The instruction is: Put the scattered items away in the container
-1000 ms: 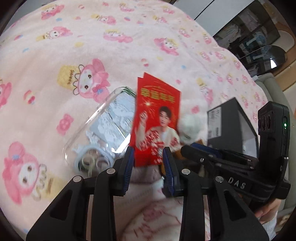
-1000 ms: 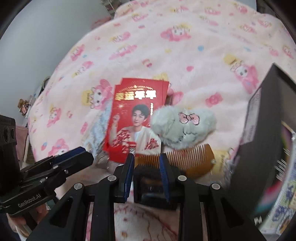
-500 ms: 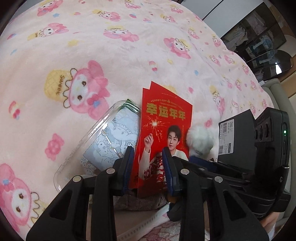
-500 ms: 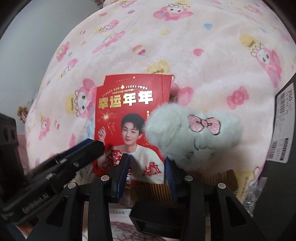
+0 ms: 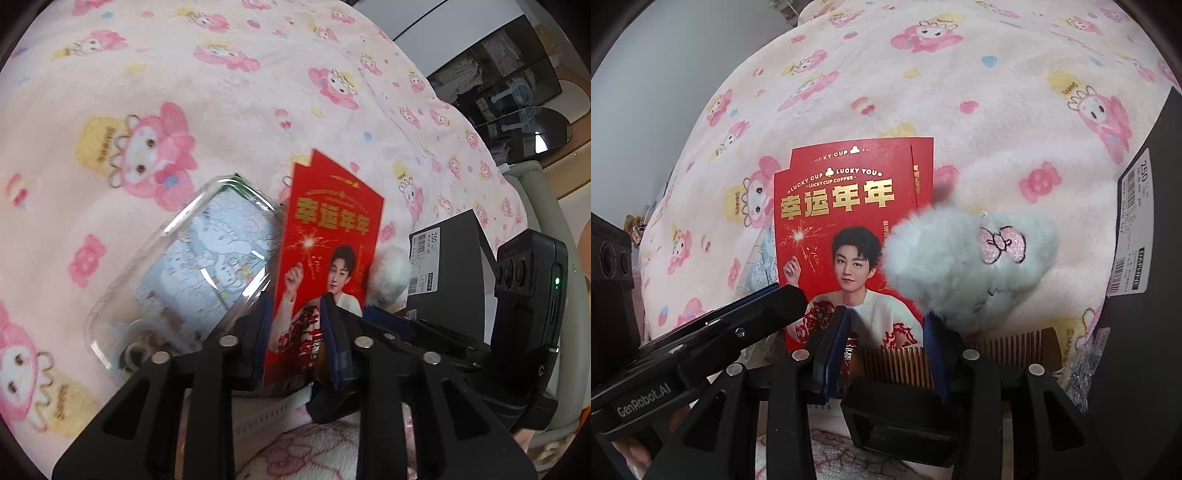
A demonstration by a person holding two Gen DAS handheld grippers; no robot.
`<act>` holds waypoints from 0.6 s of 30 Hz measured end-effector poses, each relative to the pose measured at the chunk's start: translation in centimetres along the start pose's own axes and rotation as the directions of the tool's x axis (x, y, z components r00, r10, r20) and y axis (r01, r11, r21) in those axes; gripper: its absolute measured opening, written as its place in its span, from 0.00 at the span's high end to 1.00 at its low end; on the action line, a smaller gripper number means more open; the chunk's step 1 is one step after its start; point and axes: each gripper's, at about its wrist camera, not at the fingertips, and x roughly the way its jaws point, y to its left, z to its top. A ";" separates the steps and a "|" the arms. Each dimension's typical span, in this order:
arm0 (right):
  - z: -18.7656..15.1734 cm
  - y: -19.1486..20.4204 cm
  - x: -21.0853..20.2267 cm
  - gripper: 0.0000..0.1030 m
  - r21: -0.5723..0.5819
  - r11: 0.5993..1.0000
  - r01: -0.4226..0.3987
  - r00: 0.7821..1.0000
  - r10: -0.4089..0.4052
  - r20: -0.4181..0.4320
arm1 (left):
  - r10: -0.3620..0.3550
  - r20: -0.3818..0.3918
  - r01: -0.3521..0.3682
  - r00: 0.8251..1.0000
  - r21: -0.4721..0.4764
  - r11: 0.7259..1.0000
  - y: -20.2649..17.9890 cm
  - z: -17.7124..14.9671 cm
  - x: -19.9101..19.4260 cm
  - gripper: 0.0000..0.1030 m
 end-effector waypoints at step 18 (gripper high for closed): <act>0.3 4.4 0.2 0.64 -0.115 0.993 -0.041 0.999 0.038 -0.028 | 0.082 0.046 -0.074 0.996 -0.152 0.986 5.9 -1.9 -3.3 0.77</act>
